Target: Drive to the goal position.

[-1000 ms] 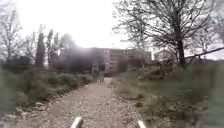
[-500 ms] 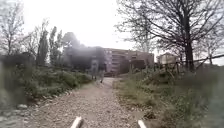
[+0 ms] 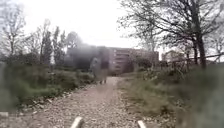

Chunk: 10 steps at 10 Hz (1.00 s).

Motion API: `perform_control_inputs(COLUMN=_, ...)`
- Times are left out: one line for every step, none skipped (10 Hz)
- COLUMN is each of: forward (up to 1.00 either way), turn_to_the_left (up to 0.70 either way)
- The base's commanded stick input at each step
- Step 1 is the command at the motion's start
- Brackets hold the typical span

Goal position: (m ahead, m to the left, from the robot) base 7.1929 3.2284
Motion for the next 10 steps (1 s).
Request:
perform_control_inputs(forward=0.70, turn_to_the_left=-0.29)
perform_control_inputs(forward=0.70, turn_to_the_left=-0.34)
perform_control_inputs(forward=0.70, turn_to_the_left=-0.06)
perform_control_inputs(forward=0.70, turn_to_the_left=0.00)
perform_control_inputs(forward=0.70, turn_to_the_left=-0.08)
perform_control_inputs(forward=0.70, turn_to_the_left=-0.19)
perform_control_inputs(forward=0.70, turn_to_the_left=-0.26)
perform_control_inputs(forward=0.70, turn_to_the_left=0.00)
perform_control_inputs(forward=0.70, turn_to_the_left=0.00)
perform_control_inputs(forward=0.70, turn_to_the_left=0.00)
